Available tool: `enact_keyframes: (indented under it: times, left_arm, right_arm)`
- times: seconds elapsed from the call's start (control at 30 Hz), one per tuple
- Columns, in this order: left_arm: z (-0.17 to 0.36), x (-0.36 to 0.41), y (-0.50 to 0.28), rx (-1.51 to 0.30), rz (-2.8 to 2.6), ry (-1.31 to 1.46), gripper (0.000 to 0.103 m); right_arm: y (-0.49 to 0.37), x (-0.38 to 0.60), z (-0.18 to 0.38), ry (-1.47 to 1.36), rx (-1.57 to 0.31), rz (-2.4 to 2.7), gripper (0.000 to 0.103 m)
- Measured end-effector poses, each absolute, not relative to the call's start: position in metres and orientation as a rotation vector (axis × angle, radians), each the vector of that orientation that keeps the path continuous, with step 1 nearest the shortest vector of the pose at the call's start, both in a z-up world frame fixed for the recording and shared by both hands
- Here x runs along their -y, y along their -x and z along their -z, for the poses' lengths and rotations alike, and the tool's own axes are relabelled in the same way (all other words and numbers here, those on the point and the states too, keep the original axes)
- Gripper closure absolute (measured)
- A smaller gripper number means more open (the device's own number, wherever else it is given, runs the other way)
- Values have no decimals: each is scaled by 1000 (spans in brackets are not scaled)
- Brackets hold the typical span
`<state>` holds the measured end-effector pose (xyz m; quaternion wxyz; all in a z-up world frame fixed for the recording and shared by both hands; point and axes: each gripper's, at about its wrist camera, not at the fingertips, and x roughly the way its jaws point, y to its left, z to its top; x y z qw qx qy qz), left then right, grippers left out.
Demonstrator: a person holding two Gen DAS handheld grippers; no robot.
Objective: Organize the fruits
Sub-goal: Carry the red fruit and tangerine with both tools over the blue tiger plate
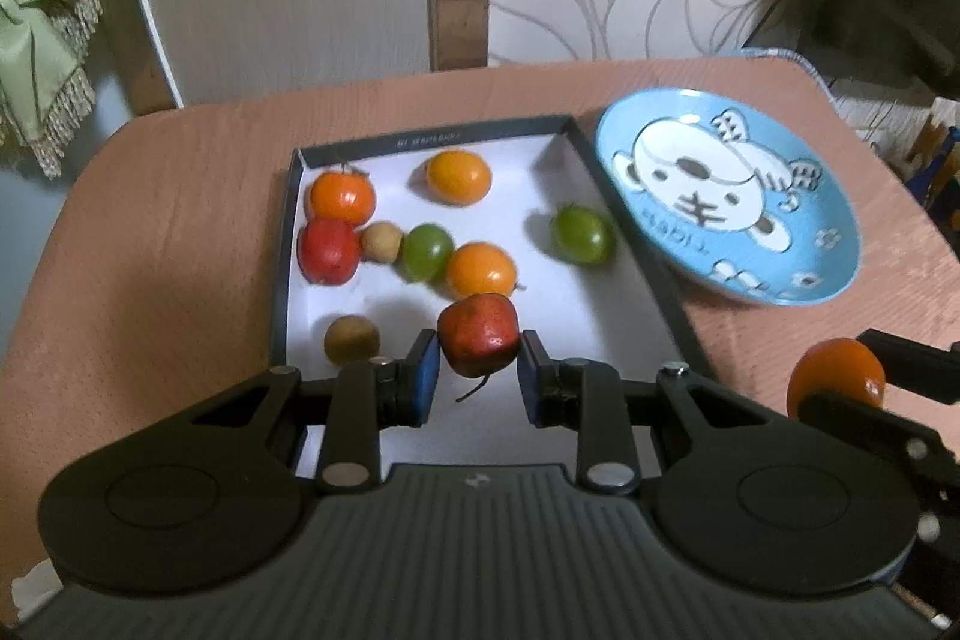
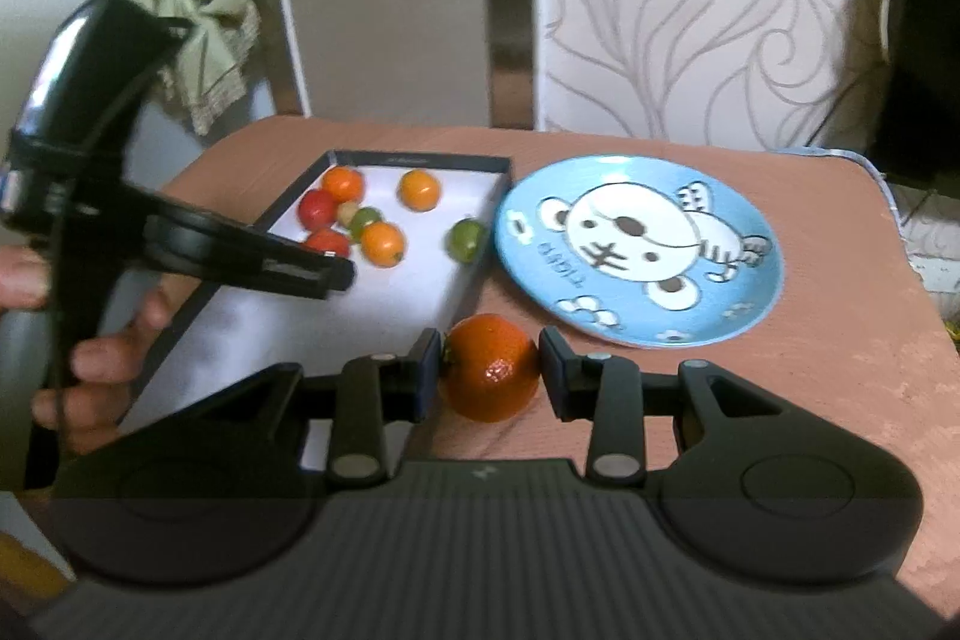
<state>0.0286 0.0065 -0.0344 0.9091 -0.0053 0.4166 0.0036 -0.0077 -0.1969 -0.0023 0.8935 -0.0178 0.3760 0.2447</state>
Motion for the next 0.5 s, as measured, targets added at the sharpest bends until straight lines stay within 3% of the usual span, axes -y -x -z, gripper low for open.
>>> enact_keyframes:
  times: [0.5]
  left_arm:
    - [5, 59, -62, -800, 98, -23, 70]
  right_arm:
    - [-15, 249, 3, -15, -774, -394, 64]
